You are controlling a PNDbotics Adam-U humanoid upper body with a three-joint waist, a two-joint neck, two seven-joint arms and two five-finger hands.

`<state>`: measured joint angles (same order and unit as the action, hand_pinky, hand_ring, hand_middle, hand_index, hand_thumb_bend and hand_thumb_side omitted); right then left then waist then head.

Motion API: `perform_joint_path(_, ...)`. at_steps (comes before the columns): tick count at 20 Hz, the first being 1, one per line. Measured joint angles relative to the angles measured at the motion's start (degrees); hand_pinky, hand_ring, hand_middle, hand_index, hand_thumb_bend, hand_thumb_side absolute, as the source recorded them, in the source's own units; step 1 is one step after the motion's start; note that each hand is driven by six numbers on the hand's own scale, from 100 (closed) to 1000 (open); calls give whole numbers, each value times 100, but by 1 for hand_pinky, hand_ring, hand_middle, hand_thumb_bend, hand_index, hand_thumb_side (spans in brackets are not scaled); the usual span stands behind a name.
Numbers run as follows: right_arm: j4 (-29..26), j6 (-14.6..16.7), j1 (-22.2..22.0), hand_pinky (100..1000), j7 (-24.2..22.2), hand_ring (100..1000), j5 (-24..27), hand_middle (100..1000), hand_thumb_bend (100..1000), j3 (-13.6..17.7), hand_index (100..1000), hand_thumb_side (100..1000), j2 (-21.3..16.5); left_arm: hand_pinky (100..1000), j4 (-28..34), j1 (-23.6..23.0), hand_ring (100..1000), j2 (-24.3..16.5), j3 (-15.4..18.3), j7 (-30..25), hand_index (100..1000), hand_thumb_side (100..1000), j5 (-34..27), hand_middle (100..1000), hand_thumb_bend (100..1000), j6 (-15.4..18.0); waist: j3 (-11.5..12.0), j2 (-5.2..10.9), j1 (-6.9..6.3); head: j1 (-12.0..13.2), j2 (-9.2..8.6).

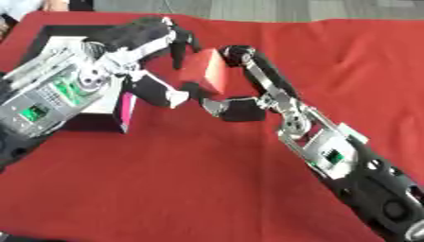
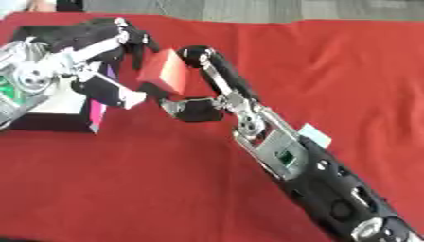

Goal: Pick up the objects with one hand, pass them to the other hand, and then place them into the box on the other side of the table.

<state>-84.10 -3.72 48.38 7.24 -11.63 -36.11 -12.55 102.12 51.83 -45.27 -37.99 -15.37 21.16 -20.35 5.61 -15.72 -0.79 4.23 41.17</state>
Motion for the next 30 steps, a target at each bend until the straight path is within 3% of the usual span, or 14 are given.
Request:
perform_joint_path(4, 0, 40, -1, 845, -52, 780, -144, 679, 125, -3, 847, 722, -25, 713, 0, 0, 626, 2, 2, -5, 384, 137, 70, 410, 134, 0, -3, 0, 0, 9, 0)
perform_joint_path(10, 0, 121, -4, 848, -143, 779, -356, 677, 110, -9, 847, 570, -36, 710, -39, 2, 619, 2, 37, -56, 378, 139, 181, 390, 151, 15, -9, 0, 0, 10, 0)
perform_joint_path(16, 2, 95, -6, 869, -164, 796, -451, 691, 126, -24, 886, 661, -36, 710, -47, 2, 618, 2, 41, -120, 373, 139, 228, 384, 168, 20, -18, 0, 0, 10, 1)
perform_joint_path(22, -25, 75, -3, 880, -301, 791, -625, 677, 143, 0, 892, 501, -36, 708, -47, -24, 617, 0, 42, -181, 372, 130, 286, 378, 186, 26, -22, 0, 0, 12, 1)
perform_joint_path(25, -37, 85, -1, 882, -350, 795, -630, 681, 198, 3, 896, 369, -36, 706, -46, -41, 616, 0, 42, -202, 372, 121, 316, 374, 198, 46, -25, 0, 0, 16, 1)
perform_joint_path(30, -55, 95, 1, 887, -386, 798, -630, 686, 262, 51, 898, 268, -36, 703, -50, -78, 615, -8, 42, -223, 369, 113, 370, 367, 213, 68, -34, 0, 0, 19, 1)
